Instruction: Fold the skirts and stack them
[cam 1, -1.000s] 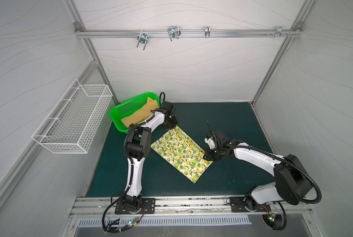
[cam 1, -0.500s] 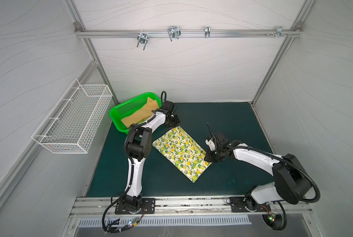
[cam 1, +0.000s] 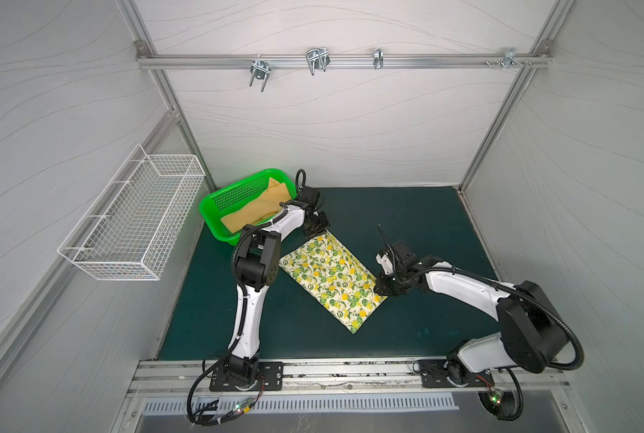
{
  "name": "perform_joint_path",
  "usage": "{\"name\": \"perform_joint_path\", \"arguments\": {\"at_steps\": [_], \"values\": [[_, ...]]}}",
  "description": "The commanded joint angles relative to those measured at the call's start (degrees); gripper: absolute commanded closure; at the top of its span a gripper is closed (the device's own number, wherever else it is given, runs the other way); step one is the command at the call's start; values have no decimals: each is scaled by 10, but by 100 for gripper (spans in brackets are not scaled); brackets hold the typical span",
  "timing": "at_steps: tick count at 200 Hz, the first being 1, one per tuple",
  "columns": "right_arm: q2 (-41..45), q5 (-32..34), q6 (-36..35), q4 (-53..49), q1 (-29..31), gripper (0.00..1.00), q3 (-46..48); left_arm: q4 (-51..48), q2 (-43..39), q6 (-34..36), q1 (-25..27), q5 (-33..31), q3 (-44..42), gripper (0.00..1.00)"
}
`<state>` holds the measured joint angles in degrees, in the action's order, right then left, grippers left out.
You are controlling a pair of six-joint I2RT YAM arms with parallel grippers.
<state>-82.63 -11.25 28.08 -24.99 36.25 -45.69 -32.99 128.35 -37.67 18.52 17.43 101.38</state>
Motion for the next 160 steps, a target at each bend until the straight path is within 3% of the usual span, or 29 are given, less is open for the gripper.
{"name": "perform_joint_path", "arguments": {"at_steps": [1, 37, 70, 116, 160], "values": [[-3, 27, -6, -23, -9, 88, -11, 6, 22, -4, 3, -3, 22, 100], [-10, 38, -11, -28, -18, 87, -17, 10, 25, -7, 3, 1, 22, 100], [0, 75, -8, -31, -19, 65, -16, 17, 27, -7, 3, 8, 21, 98], [55, 112, -9, -48, -19, 25, -2, 22, 27, -9, 3, 16, 24, 98], [100, 116, -4, -60, -15, 9, 16, 27, 31, -16, 3, 28, 37, 92]]}}
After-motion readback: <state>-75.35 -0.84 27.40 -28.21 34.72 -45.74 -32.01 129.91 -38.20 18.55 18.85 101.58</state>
